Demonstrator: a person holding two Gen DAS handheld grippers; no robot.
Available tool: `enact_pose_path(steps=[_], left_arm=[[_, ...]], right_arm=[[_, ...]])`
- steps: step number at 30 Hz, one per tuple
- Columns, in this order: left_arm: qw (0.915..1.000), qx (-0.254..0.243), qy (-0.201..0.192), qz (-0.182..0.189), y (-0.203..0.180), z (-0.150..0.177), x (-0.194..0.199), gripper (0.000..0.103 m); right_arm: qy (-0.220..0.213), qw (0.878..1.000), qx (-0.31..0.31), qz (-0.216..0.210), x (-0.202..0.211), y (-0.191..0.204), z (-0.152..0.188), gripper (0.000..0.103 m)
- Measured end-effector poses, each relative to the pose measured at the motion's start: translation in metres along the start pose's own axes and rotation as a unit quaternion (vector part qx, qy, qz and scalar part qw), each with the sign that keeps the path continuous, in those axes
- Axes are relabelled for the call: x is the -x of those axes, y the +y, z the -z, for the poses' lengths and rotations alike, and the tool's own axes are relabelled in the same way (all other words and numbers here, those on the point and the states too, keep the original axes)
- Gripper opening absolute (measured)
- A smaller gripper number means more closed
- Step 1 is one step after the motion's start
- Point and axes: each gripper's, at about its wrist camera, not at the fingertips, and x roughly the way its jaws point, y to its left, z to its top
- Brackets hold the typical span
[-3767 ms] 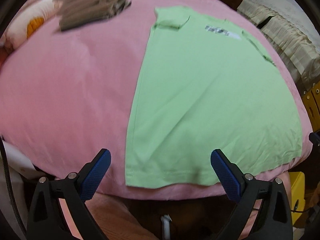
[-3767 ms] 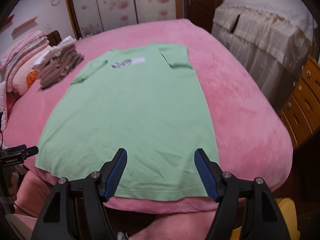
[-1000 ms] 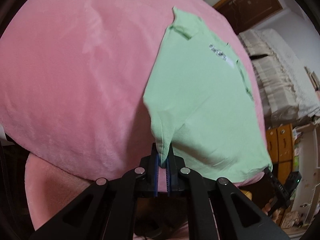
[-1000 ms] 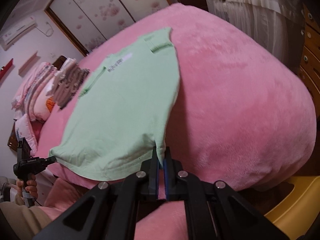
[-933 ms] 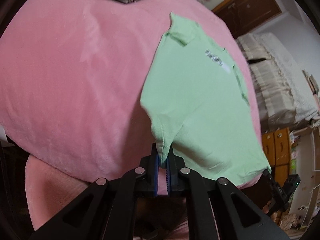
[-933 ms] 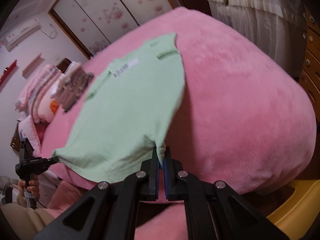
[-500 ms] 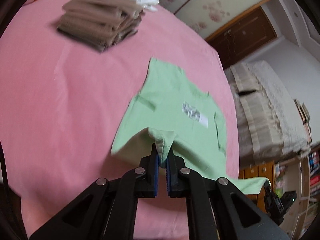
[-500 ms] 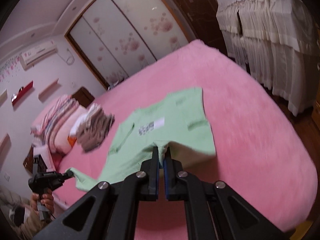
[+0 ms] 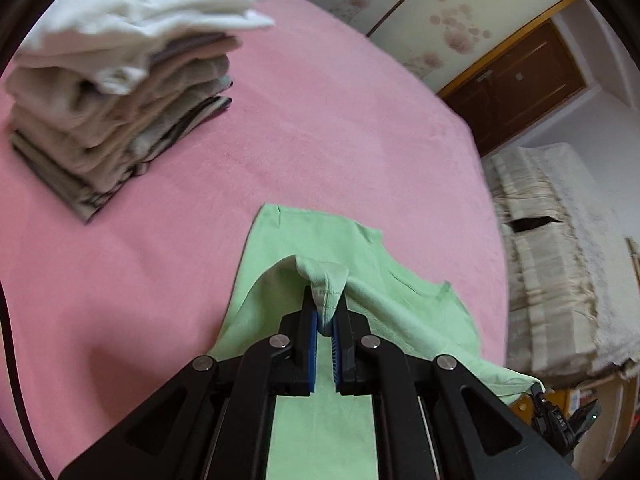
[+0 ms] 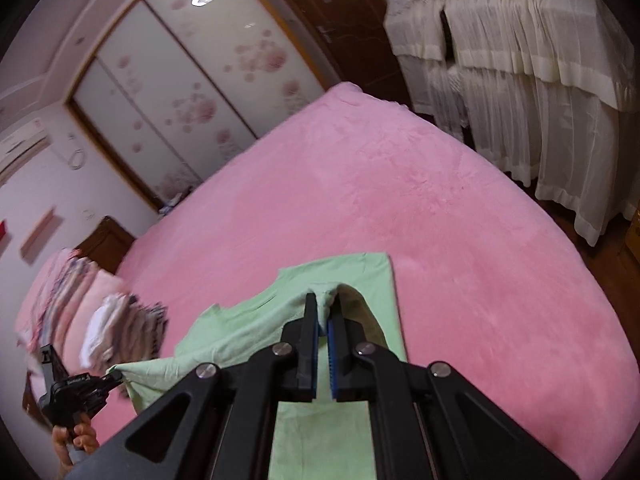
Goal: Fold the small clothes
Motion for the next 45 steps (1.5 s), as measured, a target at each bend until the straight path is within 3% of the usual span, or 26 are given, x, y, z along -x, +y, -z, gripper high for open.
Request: enact_pose_path(steps=[5,12,18,25,30,34,42,45], left_arm=[[0.9995,0.022,0.015,-0.02,0.009,-0.018,-0.056,0.004],[0.9967,0.065,0.034,-0.033,0.028,-0.024,-0.113,0.005],[0.997,0.072,0.028,-0.008,0.024,-0.034,-0.132,0.012],[0.9927,0.119,-0.011,0.012,0.028,-0.046,-0.135,0.021],[0.9957,0.091,-0.015,-0.009,0.022,-0.049,-0.136,0.022],[0.9969,0.073,-0.019,-0.021,0.02,-0.049,-0.13,0.024],[0.9985,0.006,-0.029,-0.046,0.012,-0.055,-0.1,0.024],[0.9961,-0.056,-0.033,-0.06,0.001,-0.049,-0.081,0.024]], right_arm=[[0.03,0.999,-0.014,0.032,-0.064,-0.011,-0.011,0.003],[0.063,0.995,-0.036,0.069,-0.119,-0.02,-0.011,0.003],[0.066,0.994,-0.064,0.064,-0.143,-0.028,-0.016,0.007],[0.071,0.994,-0.081,0.037,-0.153,-0.032,-0.023,0.014],[0.066,0.995,-0.072,0.036,-0.152,-0.029,-0.032,0.02],[0.043,0.996,-0.065,0.046,-0.144,-0.025,-0.042,0.034],[0.031,0.998,-0.001,0.056,-0.123,-0.009,-0.048,0.035],[0.04,0.997,0.046,0.055,-0.116,0.001,-0.04,0.035]])
